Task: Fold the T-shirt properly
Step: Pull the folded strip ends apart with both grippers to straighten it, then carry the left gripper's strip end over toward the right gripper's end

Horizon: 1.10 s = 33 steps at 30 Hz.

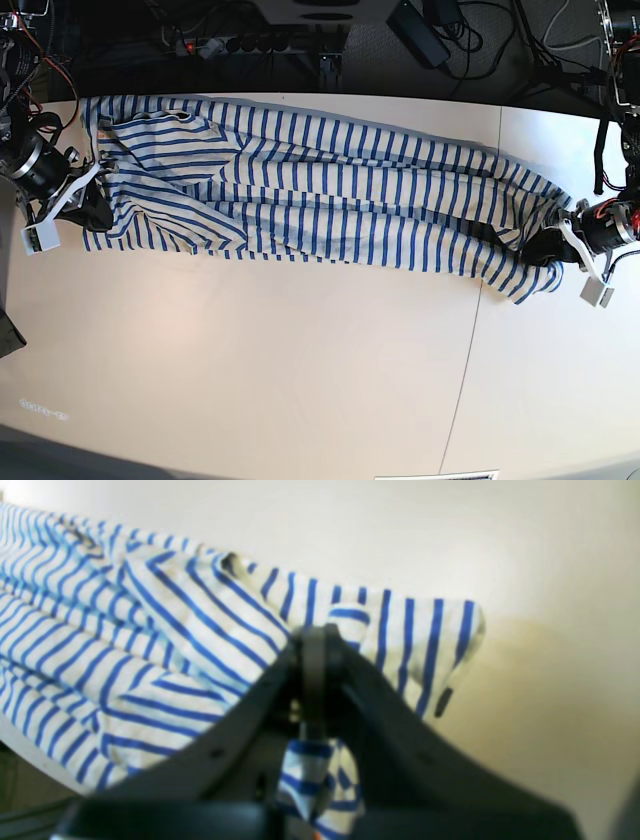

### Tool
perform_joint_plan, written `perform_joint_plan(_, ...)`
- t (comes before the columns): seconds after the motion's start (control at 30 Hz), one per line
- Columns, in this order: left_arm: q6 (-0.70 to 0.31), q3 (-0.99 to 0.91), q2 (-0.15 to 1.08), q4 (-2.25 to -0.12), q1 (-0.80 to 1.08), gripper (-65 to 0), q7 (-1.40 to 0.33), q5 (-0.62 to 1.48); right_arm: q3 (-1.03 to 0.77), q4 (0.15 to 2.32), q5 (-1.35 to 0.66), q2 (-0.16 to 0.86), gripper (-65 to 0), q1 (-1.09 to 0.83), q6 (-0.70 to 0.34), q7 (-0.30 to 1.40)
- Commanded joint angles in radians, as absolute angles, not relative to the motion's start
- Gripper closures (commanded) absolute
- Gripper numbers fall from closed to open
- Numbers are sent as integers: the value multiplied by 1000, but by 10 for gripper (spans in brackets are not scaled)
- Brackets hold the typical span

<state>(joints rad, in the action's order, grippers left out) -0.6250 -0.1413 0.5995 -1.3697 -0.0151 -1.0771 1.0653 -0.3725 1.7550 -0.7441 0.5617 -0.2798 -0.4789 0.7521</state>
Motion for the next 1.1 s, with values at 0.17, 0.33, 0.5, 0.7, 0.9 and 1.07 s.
perform_joint_plan(0.17,-625,-150,615,-1649,87,0,-1059,1070,-382,1772,-755,578,0,-272,-548,725)
perform_joint_plan(0.33,-624,-101,572,-1865,174,0,-1033,1031,-382,1772,-752,578,0,-272,-547,725)
perform_joint_plan(0.5,-613,51,467,-1972,178,0,-982,890,-382,1772,-752,579,0,-272,-547,726)
perform_joint_plan(0.7,-609,248,293,-1972,178,0,-943,743,-382,1772,-752,579,0,-272,-547,722)
perform_joint_plan(0.9,-575,327,142,-1929,175,0,-900,660,-382,1772,-752,579,0,-273,-547,722)
perform_joint_plan(1.07,-576,342,57,-1866,146,0,-900,627,-382,1772,-761,579,0,-272,-547,722)
